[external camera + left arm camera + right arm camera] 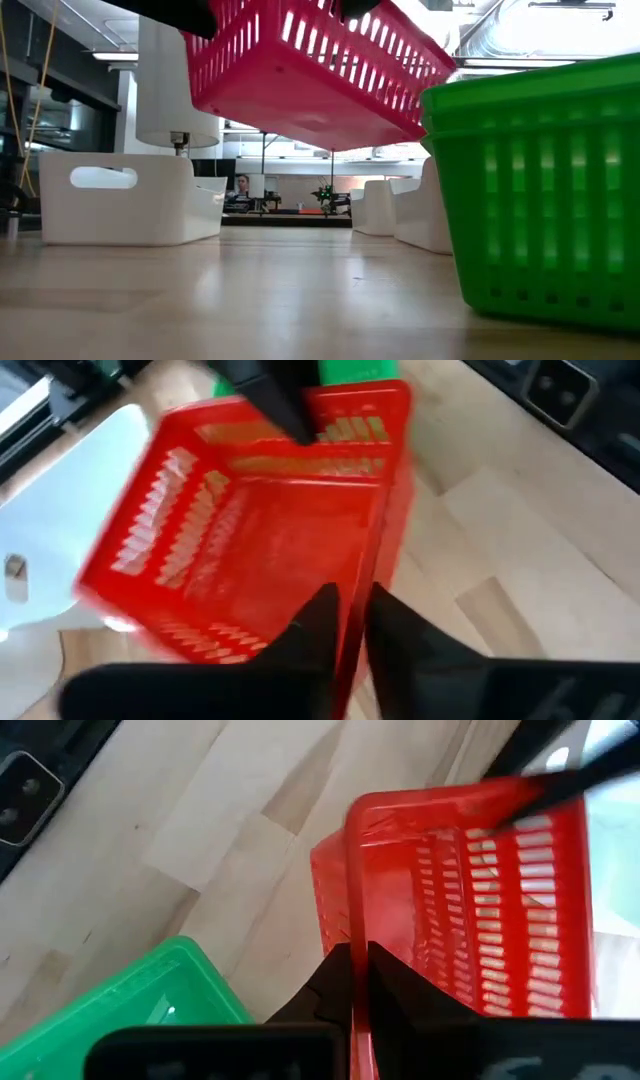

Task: Stack baskets by color
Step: Stack the right red bin on the left red bin

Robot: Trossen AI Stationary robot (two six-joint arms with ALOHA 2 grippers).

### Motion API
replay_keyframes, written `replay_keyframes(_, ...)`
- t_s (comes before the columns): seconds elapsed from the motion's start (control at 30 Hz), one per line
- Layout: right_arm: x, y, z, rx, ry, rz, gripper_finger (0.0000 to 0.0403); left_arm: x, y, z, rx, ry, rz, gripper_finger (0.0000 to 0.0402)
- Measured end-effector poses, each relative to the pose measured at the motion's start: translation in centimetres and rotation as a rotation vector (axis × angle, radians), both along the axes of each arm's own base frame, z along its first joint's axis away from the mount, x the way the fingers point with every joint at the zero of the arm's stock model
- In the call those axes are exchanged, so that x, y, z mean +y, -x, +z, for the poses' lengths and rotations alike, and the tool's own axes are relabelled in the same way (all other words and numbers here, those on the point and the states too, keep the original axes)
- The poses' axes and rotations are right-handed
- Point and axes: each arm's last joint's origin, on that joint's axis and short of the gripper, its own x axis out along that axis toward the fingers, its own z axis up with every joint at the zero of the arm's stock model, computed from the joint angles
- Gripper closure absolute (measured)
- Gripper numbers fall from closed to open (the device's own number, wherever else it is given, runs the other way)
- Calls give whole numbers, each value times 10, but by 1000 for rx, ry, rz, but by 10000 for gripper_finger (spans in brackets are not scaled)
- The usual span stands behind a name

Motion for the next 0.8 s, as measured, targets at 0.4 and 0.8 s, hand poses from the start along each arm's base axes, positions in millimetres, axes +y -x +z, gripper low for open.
replay_keyframes(0.4, -4, 3, 30, -72, 33, -181, 271, -4, 6, 0, 3, -40, 56, 400)
replay_keyframes(0.8, -2, 37, 71, -109, 223, -320, 177, -11, 36, 7, 59, -41, 205, 401)
